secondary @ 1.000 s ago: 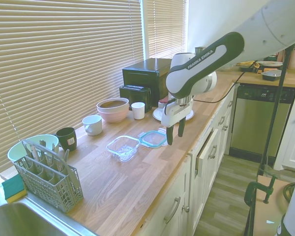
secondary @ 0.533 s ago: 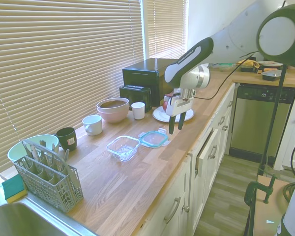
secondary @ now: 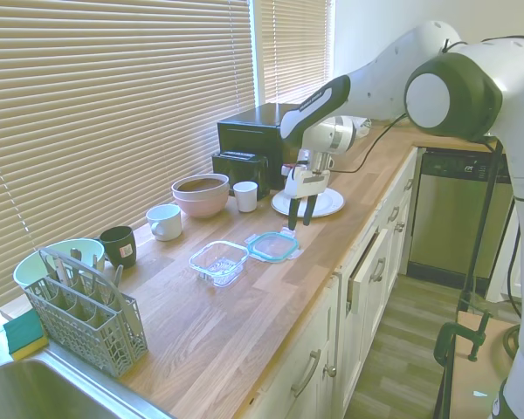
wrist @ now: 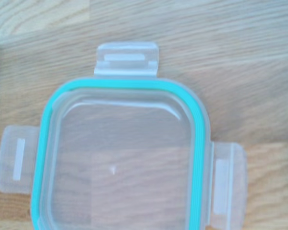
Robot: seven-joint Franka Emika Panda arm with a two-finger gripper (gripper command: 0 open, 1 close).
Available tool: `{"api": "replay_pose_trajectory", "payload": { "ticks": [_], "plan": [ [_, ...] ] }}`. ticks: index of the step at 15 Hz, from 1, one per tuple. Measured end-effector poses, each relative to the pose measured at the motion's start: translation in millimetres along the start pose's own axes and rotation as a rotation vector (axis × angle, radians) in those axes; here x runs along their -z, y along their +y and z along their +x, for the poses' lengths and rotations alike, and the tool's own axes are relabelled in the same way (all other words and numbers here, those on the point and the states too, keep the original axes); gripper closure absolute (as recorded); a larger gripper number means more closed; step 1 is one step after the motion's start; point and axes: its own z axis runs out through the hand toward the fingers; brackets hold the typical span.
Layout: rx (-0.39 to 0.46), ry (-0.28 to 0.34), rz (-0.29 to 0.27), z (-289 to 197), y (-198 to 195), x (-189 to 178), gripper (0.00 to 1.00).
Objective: Cover the lid of the food container
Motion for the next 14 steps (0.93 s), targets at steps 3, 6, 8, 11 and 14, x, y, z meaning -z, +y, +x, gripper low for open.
{"api": "replay_pose_trajectory", "payload": {
  "ticks": [3, 6, 8, 11, 14],
  "plan": [
    [0.017, -0.027, 0.002, 12.9, -15.5, -9.6, 0.00],
    [0.023, -0.044, 0.001, 17.7, -23.6, -11.5, 0.00],
    [0.021, -0.050, 0.001, 18.1, -24.0, -9.6, 0.00],
    [0.016, -0.064, 0.000, 19.0, -22.0, -12.1, 0.00],
    [0.019, -0.084, -0.003, 19.0, -24.5, -26.1, 0.00]
  ]
}}
